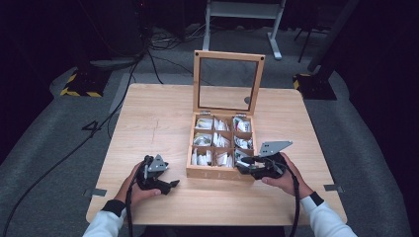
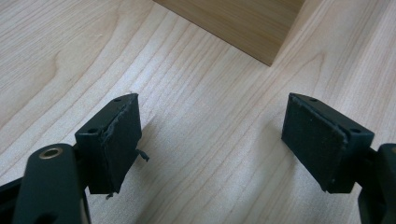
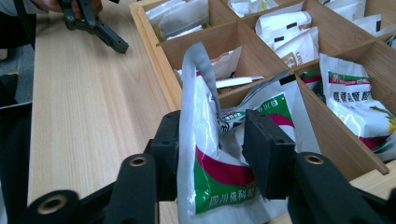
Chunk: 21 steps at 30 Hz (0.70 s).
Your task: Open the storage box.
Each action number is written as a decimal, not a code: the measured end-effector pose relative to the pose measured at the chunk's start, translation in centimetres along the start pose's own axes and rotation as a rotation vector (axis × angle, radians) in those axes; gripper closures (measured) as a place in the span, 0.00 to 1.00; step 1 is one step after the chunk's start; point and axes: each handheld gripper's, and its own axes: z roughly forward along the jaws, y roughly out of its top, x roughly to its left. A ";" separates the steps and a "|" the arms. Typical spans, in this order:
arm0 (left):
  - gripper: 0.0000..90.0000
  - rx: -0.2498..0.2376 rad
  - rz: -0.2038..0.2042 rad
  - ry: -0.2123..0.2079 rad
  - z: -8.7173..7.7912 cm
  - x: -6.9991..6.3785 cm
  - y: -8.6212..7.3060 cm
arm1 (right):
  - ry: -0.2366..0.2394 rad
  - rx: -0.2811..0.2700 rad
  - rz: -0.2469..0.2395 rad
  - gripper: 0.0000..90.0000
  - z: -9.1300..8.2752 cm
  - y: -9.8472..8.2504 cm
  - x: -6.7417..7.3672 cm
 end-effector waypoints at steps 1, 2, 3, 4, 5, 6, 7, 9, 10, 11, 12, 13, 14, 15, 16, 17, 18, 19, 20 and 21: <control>0.22 0.000 -0.001 0.000 0.0 0.0 0.0 | 0.002 -0.003 0.000 0.67 -0.1 0.0 0.0; 0.22 -0.001 -0.001 0.000 0.0 0.0 0.0 | 0.001 -0.004 -0.005 0.68 -0.1 0.1 0.1; 0.22 -0.002 -0.001 0.000 0.0 0.0 0.0 | 0.001 -0.005 -0.008 0.70 -0.2 0.1 0.1; 0.22 -0.002 -0.001 -0.001 0.0 0.0 0.0 | -0.009 -0.015 -0.008 0.76 -0.3 0.1 0.1; 0.22 -0.002 -0.001 -0.001 0.0 0.0 0.0 | -0.030 -0.017 -0.009 0.77 -0.3 0.1 0.1; 0.22 -0.003 -0.001 -0.001 0.0 0.0 0.0 | -0.039 -0.021 -0.006 0.79 -0.4 0.1 -0.1; 0.22 -0.004 -0.001 -0.002 0.0 0.0 -0.1 | -0.042 -0.027 0.001 0.80 -0.5 0.1 -0.2; 0.22 -0.008 -0.002 -0.002 0.0 0.0 -0.1 | -0.069 -0.019 -0.002 0.81 -0.5 0.0 -0.3; 0.22 -0.008 -0.001 -0.003 0.0 0.0 -0.1 | -0.072 -0.020 -0.005 0.82 -0.5 0.0 -0.3; 0.22 -0.008 -0.002 -0.003 0.0 0.1 -0.1 | -0.080 -0.018 -0.016 0.82 -0.5 0.1 -0.2; 0.22 -0.008 -0.002 -0.003 0.0 0.1 -0.1 | -0.090 -0.017 -0.025 0.83 -0.5 0.1 -0.1; 0.22 -0.008 -0.002 -0.003 0.0 0.1 -0.1 | -0.099 -0.019 -0.029 0.84 -0.4 0.2 -0.1; 0.22 -0.008 -0.002 -0.004 0.0 0.1 -0.1 | -0.107 -0.018 -0.031 0.84 -0.4 0.2 -0.1; 0.22 -0.007 -0.001 -0.004 0.0 0.1 -0.1 | -0.115 -0.018 -0.032 0.85 -0.3 0.2 -0.2; 0.22 -0.008 -0.002 -0.004 0.0 0.1 -0.1 | -0.115 -0.020 -0.030 0.85 -0.3 0.2 -0.3; 0.22 -0.008 -0.001 -0.005 0.0 0.1 -0.1 | -0.113 -0.023 -0.029 0.85 -0.3 0.1 -0.3; 0.22 -0.008 0.001 -0.006 0.0 0.1 -0.1 | -0.109 -0.023 -0.029 0.86 -0.3 0.1 -0.4; 0.22 -0.008 0.002 -0.007 0.0 0.1 -0.1 | -0.109 -0.024 -0.029 0.86 -0.3 0.1 -0.4; 0.22 -0.008 0.003 -0.009 0.0 0.1 -0.1 | -0.112 -0.026 -0.032 0.86 -0.3 0.1 -0.4; 0.22 -0.008 0.004 -0.010 0.1 0.2 -0.1 | -0.119 -0.029 -0.033 0.87 -0.3 0.1 -0.4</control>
